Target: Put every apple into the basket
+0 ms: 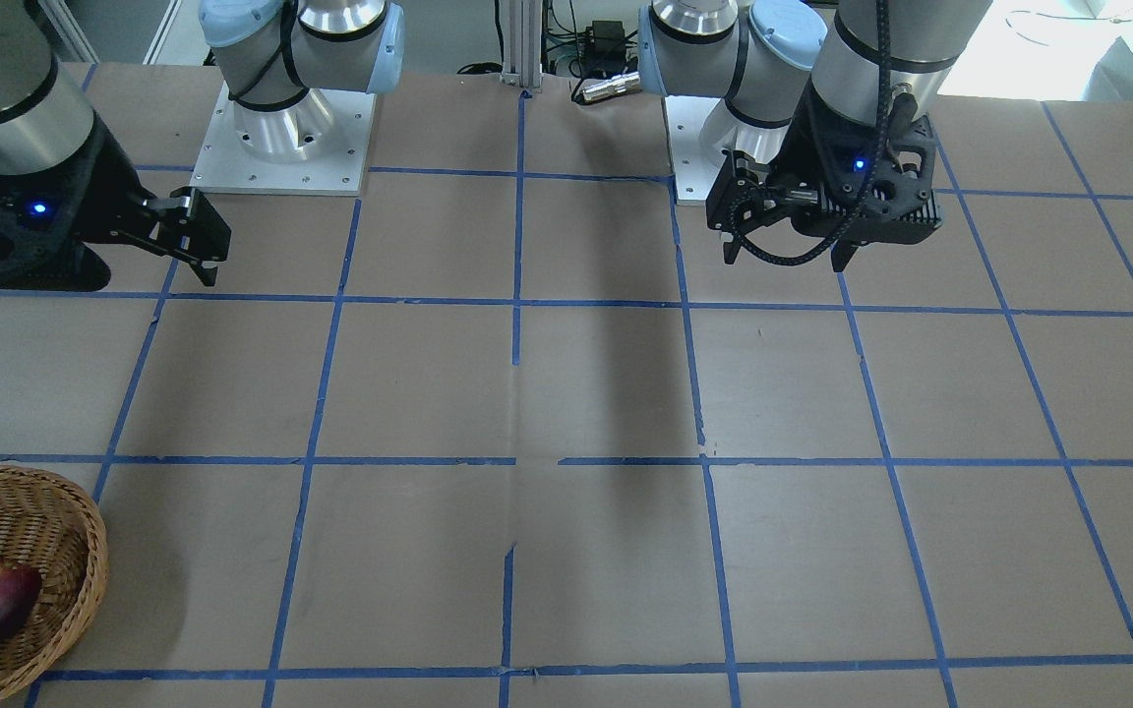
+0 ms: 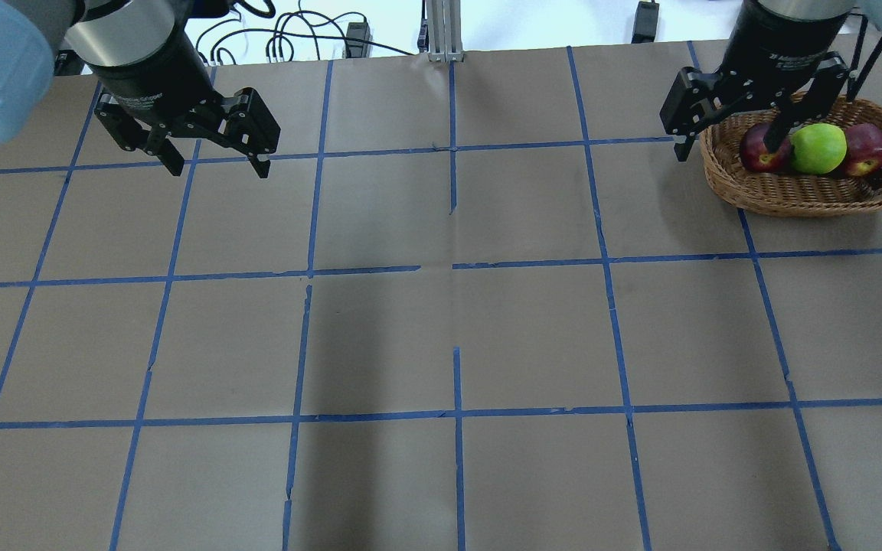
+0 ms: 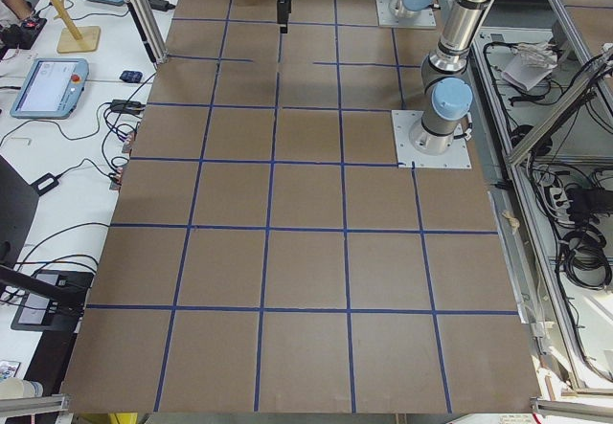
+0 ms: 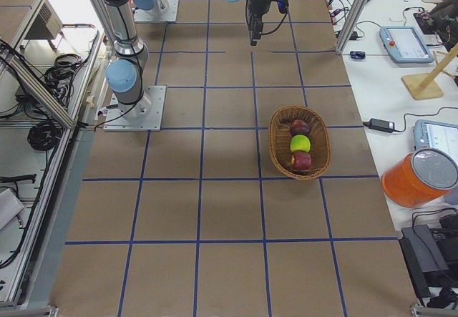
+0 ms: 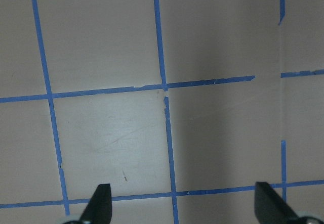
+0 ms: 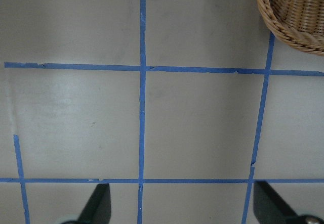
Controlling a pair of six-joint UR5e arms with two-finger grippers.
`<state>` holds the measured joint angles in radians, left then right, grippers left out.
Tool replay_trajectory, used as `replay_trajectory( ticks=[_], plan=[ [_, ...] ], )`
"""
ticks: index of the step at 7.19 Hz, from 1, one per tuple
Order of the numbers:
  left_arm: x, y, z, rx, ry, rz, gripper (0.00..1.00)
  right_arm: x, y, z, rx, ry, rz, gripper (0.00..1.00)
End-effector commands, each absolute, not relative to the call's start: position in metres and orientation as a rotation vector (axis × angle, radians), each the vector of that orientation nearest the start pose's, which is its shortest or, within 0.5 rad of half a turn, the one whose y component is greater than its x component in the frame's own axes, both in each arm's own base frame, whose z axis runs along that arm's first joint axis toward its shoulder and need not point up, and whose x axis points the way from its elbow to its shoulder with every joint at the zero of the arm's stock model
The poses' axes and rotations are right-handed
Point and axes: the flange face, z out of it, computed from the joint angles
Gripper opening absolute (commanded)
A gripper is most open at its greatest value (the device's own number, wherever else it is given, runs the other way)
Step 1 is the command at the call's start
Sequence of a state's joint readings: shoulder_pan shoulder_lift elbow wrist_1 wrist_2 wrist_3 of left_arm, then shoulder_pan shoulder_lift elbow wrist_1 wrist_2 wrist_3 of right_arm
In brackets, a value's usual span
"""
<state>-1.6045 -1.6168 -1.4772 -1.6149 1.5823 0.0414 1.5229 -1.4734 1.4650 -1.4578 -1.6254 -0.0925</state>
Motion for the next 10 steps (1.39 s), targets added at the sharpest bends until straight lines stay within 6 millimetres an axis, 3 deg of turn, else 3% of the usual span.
replay_trajectory(
  ticks=[1,4,6,10],
  plan=[
    [-0.149,-0.507,0.506,0.118,3.129,-0.005,1.00,0.109,-0.509,0.480,-0.088,3.181,0.188,1.00],
    [-0.149,-0.507,0.507,0.115,3.129,-0.010,1.00,0.119,-0.492,0.484,-0.030,3.099,0.193,1.00],
    [-0.149,-0.507,0.507,0.115,3.129,-0.010,1.00,0.118,-0.484,0.499,-0.028,3.103,0.169,1.00],
    [-0.149,-0.507,0.507,0.115,3.129,-0.010,1.00,0.118,-0.481,0.493,-0.032,3.110,0.187,1.00]
  ],
)
